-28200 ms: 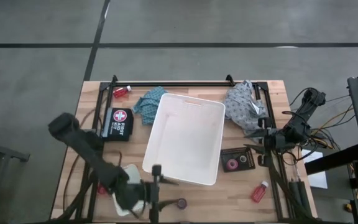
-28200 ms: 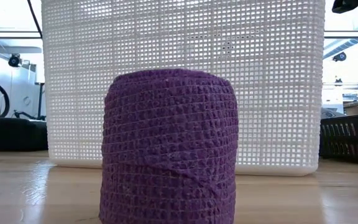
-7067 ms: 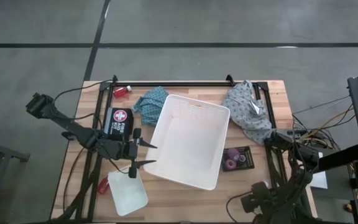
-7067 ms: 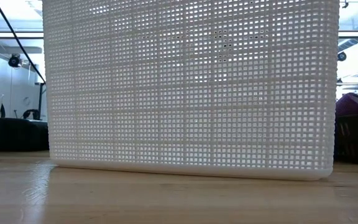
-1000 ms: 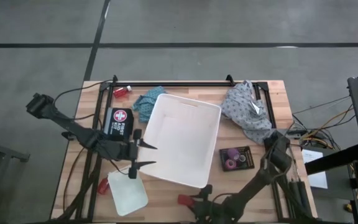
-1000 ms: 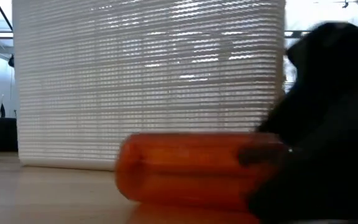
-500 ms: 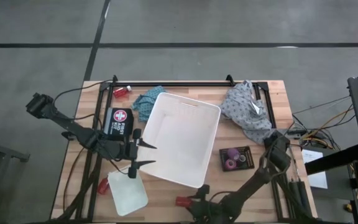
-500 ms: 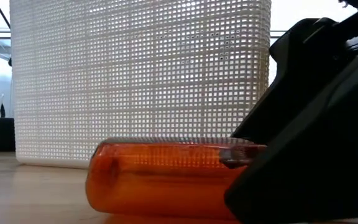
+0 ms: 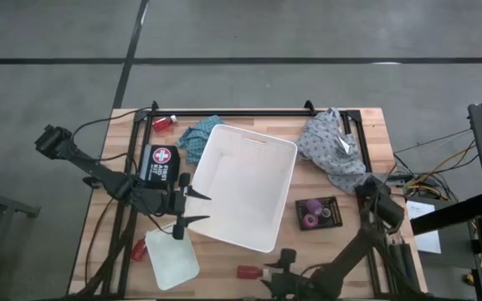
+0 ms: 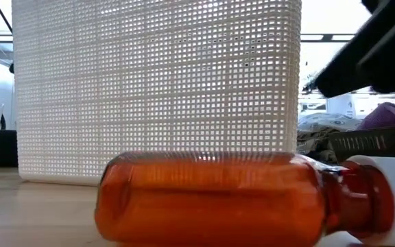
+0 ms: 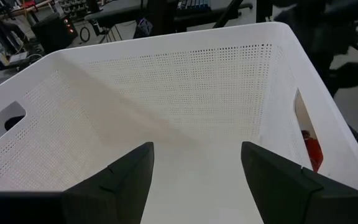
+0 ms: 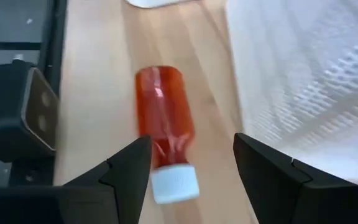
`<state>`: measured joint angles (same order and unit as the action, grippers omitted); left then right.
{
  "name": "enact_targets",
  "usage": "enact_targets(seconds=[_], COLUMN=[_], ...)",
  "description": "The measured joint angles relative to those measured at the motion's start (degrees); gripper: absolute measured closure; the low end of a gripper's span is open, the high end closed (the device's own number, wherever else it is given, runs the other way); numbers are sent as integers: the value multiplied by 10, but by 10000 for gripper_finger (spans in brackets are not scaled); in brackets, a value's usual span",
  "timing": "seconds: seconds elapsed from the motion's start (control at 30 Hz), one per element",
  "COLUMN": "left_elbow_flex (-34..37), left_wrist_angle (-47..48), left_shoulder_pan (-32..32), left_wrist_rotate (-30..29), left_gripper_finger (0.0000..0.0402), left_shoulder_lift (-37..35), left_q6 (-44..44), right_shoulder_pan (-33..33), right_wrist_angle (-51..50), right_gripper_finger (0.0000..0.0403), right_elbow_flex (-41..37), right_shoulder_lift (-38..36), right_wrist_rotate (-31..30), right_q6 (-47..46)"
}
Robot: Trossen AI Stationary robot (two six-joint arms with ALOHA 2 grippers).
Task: Pick & place medical supplies in basket/bin
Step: Put the bottom right orange bottle into the white bin
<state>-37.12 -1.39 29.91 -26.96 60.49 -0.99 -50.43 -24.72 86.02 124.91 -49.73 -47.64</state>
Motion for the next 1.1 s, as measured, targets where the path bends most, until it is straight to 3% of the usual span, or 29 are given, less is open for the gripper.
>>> enact_targets(seconds=[0.4,0.57,0.9,1.0,1.1], left_elbow_flex=[0,0,0,0,0], left_wrist_angle=[0,0,0,0,0], left_shoulder_pan=[0,0,0,0,0], left_wrist_rotate=[0,0,0,0,0], left_gripper_finger=[152,152,152,152,152], left_shoulder_lift=[0,0,0,0,0], left_q6=[0,0,0,0,0], right_shoulder_pan=[-56,-67,-51,-33,-12], right_wrist_angle=[-194,-225,-209,-145,-53], right_gripper_finger=[179,193,300,342,383], right_elbow_flex=[-1,-3,-6,-20,-44], right_shoulder_lift=[-59,-81,-130,-147,-169], right_wrist_rotate=[-33,-47,-65,-96,-75], right_q6=[-179,-194,-41,57,194])
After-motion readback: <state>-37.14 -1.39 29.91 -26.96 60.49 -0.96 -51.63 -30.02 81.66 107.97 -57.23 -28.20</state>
